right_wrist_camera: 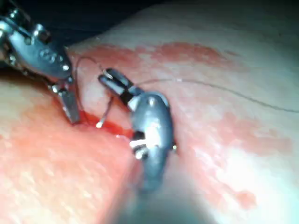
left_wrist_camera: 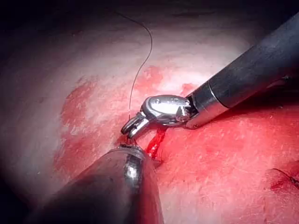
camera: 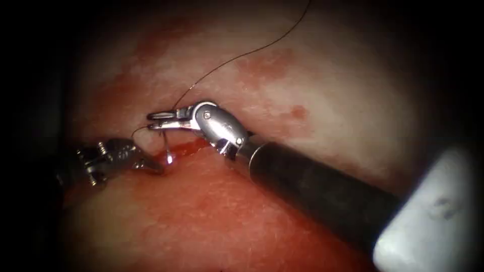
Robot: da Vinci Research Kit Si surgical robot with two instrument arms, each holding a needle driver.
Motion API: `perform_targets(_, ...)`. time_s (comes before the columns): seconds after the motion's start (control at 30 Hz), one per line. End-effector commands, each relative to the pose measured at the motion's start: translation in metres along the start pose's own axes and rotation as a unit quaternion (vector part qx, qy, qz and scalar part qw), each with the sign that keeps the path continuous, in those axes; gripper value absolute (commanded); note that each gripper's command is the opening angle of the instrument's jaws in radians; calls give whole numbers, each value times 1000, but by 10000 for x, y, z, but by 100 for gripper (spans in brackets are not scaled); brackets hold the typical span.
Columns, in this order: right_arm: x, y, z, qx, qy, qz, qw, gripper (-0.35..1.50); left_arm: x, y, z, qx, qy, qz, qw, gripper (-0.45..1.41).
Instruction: Wound Closure
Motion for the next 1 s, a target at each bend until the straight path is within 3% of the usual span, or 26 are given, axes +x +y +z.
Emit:
perform_targets(0.03, -3, 7, 3, 0, 0, 0, 1000, -35, 2, 1, 6, 5, 0, -2, 1000, -45)
perform_targets(0.33, -3, 10, -3, -3, 0, 7, 1000, -35, 18, 37, -13, 31, 14, 3, 999, -45)
perform_targets(0.57, 1, 11, 4, -5, 0, 24, 1000, -35, 30, 59, -5, 40, 31, 6, 999, -45)
perform_targets(1.0, 10, 13, 5, -15, -5, 57, 998, -35, 9, 47, 28, 39, 46, 17, 998, -45)
